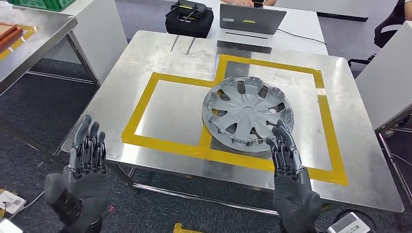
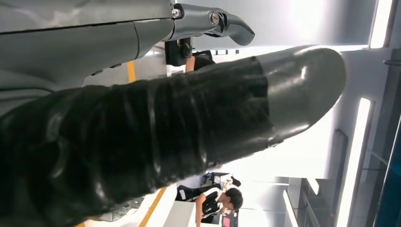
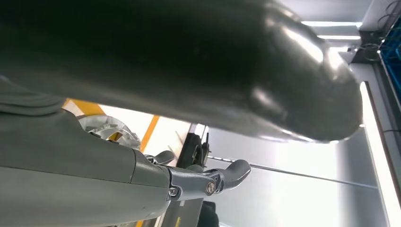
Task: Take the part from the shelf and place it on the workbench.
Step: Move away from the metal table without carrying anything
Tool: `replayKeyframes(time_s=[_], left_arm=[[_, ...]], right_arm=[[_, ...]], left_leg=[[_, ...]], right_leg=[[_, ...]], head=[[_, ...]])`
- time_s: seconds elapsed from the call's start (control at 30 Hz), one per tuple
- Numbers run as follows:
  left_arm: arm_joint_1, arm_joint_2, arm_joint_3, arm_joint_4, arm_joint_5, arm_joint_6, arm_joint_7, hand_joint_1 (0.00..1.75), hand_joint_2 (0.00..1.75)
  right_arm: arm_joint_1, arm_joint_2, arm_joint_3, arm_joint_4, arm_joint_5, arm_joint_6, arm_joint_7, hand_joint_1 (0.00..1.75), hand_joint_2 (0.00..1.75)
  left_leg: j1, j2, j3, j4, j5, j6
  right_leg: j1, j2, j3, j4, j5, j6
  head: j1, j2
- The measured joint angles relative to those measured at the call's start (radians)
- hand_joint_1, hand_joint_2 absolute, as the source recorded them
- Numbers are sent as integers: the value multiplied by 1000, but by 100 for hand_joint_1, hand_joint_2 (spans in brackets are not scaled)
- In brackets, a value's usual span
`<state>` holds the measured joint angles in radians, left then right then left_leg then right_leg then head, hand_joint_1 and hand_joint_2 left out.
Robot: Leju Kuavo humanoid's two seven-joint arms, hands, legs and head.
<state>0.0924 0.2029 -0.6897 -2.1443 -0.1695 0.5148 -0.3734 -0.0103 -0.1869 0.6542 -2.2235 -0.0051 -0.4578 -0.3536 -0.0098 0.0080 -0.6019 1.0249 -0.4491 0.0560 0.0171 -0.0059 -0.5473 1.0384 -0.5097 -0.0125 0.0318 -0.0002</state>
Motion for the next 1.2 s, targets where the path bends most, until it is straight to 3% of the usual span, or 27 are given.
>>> replayKeyframes(time_s=[0.07, 0.17, 0.23, 0.3, 0.33, 0.37, 0.4, 0.47, 0.53, 0.6, 0.67, 0.7, 0.77, 0.83, 0.87, 0.9, 0.97, 1.03, 1.1, 1.17, 1.2], left_arm=[[0, 0, 0, 0, 1, 0, -1, 0, 0], [-1, 0, 0, -3, 2, 0, -1, 0, 0], [0, 1, -1, -4, 2, 0, -1, 0, 0], [0, 2, -1, -4, 3, 0, -1, 0, 0], [0, 2, -1, -4, 4, 0, -1, 0, 0], [0, 3, -1, -4, 4, 0, -1, 0, 0], [0, 4, -1, -4, 5, 0, -1, 0, 0], [0, 6, -1, -4, 7, 0, -1, 0, 0], [0, 6, -1, -4, 8, -1, -2, 0, 0], [0, 7, -1, -5, 10, -3, -3, 0, 0], [0, 8, -1, -5, 10, -4, -4, 0, 0], [1, 8, -1, -5, 10, -4, -6, 0, 0], [1, 9, -1, -5, 10, -4, -11, 0, 0], [2, 9, -2, -3, 10, -3, -16, 0, 0], [3, 9, -2, -3, 11, -3, -18, 0, 0], [3, 9, -2, -2, 11, -3, -20, 0, 0], [3, 9, -2, -2, 11, -3, -24, 0, 0], [2, 9, -1, -2, 14, -4, -26, 0, 0], [0, 8, -1, -2, 17, -9, -25, 0, 0], [-1, 8, -1, -3, 18, -15, -22, 0, 0], [-2, 9, 0, -3, 18, -18, -20, 0, 0]], right_arm=[[0, 0, 0, -2, 0, 0, 1, 0, 0], [1, 0, 0, -4, 1, 0, 1, 0, 0], [1, 0, 0, -4, 0, 1, 2, 0, 0], [3, 0, 0, -2, 0, 2, 4, 0, 0], [3, 0, 0, -2, -1, 2, 5, 0, 0], [4, 0, 0, -1, -1, 3, 6, 0, 0], [4, 0, 0, -1, -1, 4, 6, 0, 0], [4, 0, 0, -1, -1, 5, 8, 0, 0], [4, 0, 0, -1, -1, 6, 9, 0, 0], [5, 0, 0, -2, -2, 7, 9, 0, 0], [9, 0, 0, -2, -2, 8, 9, 0, 0], [11, -1, 0, -2, -2, 9, 9, 0, 0], [13, -2, 0, -1, -2, 10, 9, 0, 0], [16, -3, 0, 0, -2, 13, 9, 0, 0], [17, -3, 1, 1, -1, 15, 9, 0, 0], [17, -4, 1, 2, 0, 18, 9, 0, 0], [15, -5, 3, 2, 6, 27, 12, 0, 0], [10, -5, 4, 1, 17, 35, 22, 0, 0], [5, -6, 4, -1, 26, 40, 35, 0, 0], [0, -6, 4, -2, 30, 44, 45, 0, 0], [-4, -5, 4, -1, 31, 46, 47, 0, 0]], left_leg=[[3, 6, -3, -2, 7, -9], [4, 5, -14, 8, -3, -26], [9, -2, -49, 86, -59, -40], [20, -5, -94, 209, -120, -56], [25, -5, -104, 244, -130, -63], [31, -4, -97, 243, -122, -70], [36, -4, -70, 202, -100, -76], [45, -9, 2, 77, -61, -89], [45, -16, 39, 15, -53, -77], [42, -19, 36, 20, -50, -53], [42, -18, 29, 20, -41, -39], [42, -17, 26, 19, -37, -32], [38, -16, 14, 19, -29, -21], [29, -15, 1, 19, -22, -13], [24, -14, -4, 19, -18, -11], [19, -14, -7, 19, -15, -9], [13, -13, -10, 18, -8, -7], [14, -10, -12, 17, -1, -12], [20, -5, -14, 12, 6, -24], [20, -2, -19, 12, 6, -34], [18, -4, -28, 29, -10, -39]], right_leg=[[8, -6, 9, -30, 4, -12], [0, -3, 24, -63, 32, -12], [-9, -3, 28, -78, 51, -7], [-13, -2, 16, -77, 60, -2], [-16, -2, 11, -75, 63, 1], [-20, -2, 5, -71, 65, 6], [-26, -1, 0, -65, 65, 11], [-34, 1, -14, -44, 59, 28], [-34, 4, -29, -24, 55, 46], [-34, 7, -36, -21, 61, 58], [-37, 8, -50, -5, 50, 66], [-38, 7, -65, 26, 27, 69], [-38, 6, -115, 144, -44, 72], [-35, 6, -154, 254, -91, 68], [-32, 6, -150, 262, -89, 61], [-27, 7, -126, 229, -70, 51], [-10, 4, -44, 91, -21, 17], [7, -3, 5, -5, -1, -13], [17, -6, 9, -27, 4, -24], [11, -6, 22, -55, 25, -22], [5, -6, 28, -70, 38, -20]], head=[[-2, 0], [3, 0], [-7, 0], [-19, 0], [-23, 0], [-26, 0], [-28, 0], [-35, 0], [-41, 0], [-37, 0], [-27, 0], [-21, 0], [-5, 0], [6, 0], [9, 0], [11, 0], [13, 0], [7, 0], [8, 0], [17, 0], [14, 0]])
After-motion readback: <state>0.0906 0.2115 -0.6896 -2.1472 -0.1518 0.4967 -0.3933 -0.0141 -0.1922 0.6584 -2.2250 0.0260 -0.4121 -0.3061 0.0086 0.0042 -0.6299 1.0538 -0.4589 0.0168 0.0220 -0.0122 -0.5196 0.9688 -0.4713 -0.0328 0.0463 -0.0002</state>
